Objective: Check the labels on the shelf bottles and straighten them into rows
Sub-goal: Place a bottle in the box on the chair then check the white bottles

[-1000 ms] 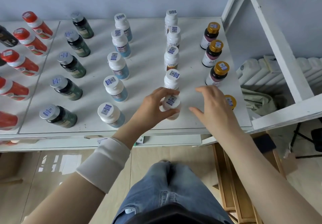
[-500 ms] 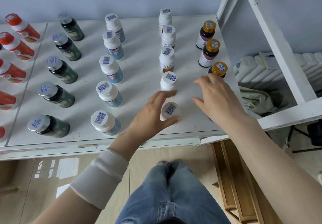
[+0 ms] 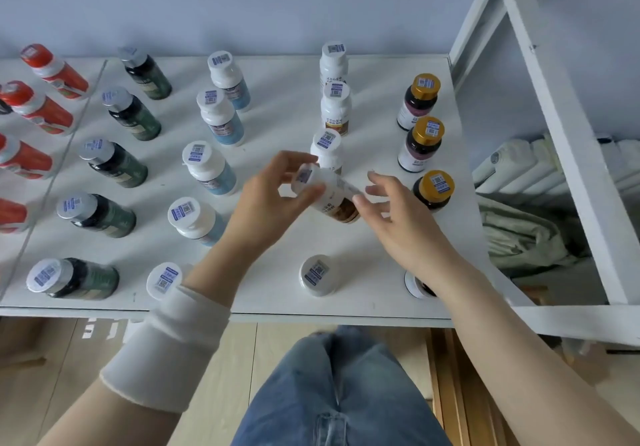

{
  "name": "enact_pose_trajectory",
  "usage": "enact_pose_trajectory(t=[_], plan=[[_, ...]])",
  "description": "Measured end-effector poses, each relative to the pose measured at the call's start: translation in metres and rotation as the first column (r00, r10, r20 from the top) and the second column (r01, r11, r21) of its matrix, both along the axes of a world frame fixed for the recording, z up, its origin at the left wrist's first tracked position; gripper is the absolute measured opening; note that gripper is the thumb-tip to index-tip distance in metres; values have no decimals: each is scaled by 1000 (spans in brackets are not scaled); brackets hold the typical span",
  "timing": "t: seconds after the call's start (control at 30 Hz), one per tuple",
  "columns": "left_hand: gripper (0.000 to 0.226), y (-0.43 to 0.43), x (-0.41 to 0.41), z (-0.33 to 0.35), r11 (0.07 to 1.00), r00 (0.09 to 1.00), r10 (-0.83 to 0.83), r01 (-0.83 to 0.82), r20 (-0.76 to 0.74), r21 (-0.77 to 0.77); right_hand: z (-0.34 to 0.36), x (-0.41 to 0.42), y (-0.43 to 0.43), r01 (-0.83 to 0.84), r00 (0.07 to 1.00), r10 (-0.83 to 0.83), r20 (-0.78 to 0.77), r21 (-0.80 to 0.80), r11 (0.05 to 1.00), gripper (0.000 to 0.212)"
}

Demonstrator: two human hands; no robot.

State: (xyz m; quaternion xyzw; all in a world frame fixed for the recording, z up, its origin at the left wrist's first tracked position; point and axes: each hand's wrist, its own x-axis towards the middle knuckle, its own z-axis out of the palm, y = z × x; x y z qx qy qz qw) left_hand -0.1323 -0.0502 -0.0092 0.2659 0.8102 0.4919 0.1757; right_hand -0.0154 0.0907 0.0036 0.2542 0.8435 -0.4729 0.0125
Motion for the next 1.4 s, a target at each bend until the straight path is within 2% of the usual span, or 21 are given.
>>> enact_pose_trajectory(t=[0.03, 0.1, 0.13, 0.17, 0.33, 0.4, 0.47, 0.53, 0.6, 0.7, 0.8, 0.97, 1.0, 1.07, 1.13, 1.2, 1.27, 1.4], plan=[[27, -3, 2, 7, 988, 988, -23, -1, 151, 154, 2, -2, 0, 30, 999, -34, -15, -214, 976, 48], [24, -9, 9, 15, 925, 932, -126, -14, 340, 380, 5, -1, -1, 35, 994, -86, -66, -552, 833, 43], [23, -11, 11, 17, 906, 913, -155, -21, 378, 422, 7, 2, -1, 17, 989, -107, -100, -644, 764, 40], [23, -11, 12, 18, 903, 902, -165, -24, 398, 428, 8, 4, 0, -14, 983, -116, -145, -679, 734, 38], [21, -10, 13, 23, 911, 908, -117, -63, 402, 407, 9, 6, -6, -88, 936, -115, -332, -537, 839, 51], [23, -13, 10, 26, 897, 921, -135, -43, 365, 440, 9, 5, -10, -69, 924, -169, -342, -584, 809, 47], [27, -18, 8, 27, 881, 925, -196, 20, 326, 472, 13, 4, -11, 0, 934, -255, -251, -713, 701, 47], [30, -21, 6, 26, 872, 911, -263, 83, 317, 483, 13, 6, -11, 1, 944, -259, -202, -787, 617, 42], [31, -21, 7, 25, 877, 896, -288, 105, 339, 469, 11, 8, -13, -14, 942, -241, -233, -745, 667, 36], [30, -15, 8, 23, 894, 893, -217, 20, 395, 447, 7, 9, -18, -19, 900, -270, -342, -650, 760, 41], [29, -11, 7, 24, 867, 874, -206, -45, 440, 496, 8, 8, -21, -27, 864, -307, -399, -646, 763, 43], [35, -9, 5, 24, 792, 804, -271, -126, 529, 597, 8, 13, -21, 18, 848, -380, -368, -698, 716, 50], [33, -8, 6, 22, 786, 775, -288, -145, 563, 601, 8, 13, -22, 24, 839, -384, -384, -680, 732, 51], [26, -6, 8, 19, 797, 694, -312, -180, 648, 577, 12, 11, -25, 86, 806, -386, -449, -556, 826, 51], [30, -3, 9, 17, 828, 591, -309, -218, 745, 516, 19, 4, -30, 203, 769, -329, -548, -278, 939, 51], [41, 1, 7, 18, 845, 552, -288, -237, 782, 479, 19, -1, -31, 266, 757, -155, -635, 82, 961, 56], [41, 6, 4, 21, 832, 590, -266, -258, 762, 490, 12, -2, -32, 264, 767, -1, -642, 315, 912, 56], [25, 13, -8, 28, 853, 738, -212, -181, 641, 490, 2, -2, -35, 281, 787, 31, -616, 404, 871, 58]])
